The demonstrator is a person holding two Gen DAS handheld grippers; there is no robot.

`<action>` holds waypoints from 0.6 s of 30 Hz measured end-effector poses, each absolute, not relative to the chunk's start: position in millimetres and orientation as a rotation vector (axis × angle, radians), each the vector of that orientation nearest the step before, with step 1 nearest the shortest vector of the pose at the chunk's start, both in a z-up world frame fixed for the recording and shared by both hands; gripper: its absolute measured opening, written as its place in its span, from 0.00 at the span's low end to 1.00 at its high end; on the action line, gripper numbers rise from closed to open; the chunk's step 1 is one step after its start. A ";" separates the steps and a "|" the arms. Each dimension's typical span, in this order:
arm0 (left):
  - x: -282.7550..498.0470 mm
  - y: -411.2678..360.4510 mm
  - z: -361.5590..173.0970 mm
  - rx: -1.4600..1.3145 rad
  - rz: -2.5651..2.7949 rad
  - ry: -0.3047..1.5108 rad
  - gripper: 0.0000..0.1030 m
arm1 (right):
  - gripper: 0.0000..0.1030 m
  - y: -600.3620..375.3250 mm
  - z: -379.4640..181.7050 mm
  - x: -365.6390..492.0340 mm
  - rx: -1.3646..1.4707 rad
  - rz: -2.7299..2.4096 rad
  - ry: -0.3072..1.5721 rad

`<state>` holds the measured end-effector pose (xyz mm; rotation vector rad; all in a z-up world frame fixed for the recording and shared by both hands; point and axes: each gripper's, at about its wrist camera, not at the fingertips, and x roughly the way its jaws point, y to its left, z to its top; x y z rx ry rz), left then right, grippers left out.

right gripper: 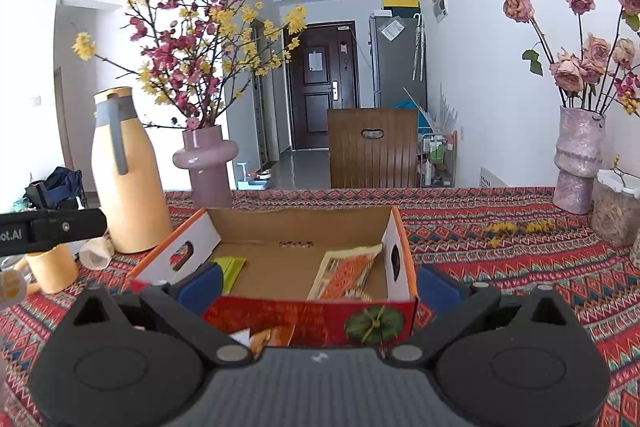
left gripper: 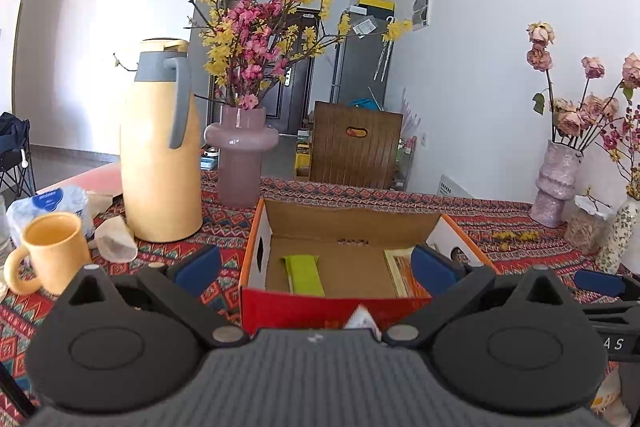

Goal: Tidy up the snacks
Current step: 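Move the right gripper back to the pile and grasp a white wrapper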

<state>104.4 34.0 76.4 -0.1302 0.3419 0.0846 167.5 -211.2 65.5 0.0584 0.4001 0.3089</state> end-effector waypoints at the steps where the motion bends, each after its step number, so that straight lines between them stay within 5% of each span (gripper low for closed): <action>1: 99.6 33.6 74.7 -0.131 0.085 0.344 1.00 | 1.00 -211.5 64.2 162.5 0.057 0.309 0.401; 18: 35.3 37.2 41.5 -0.132 0.098 0.414 1.00 | 1.00 -229.6 26.5 84.9 0.049 0.290 0.496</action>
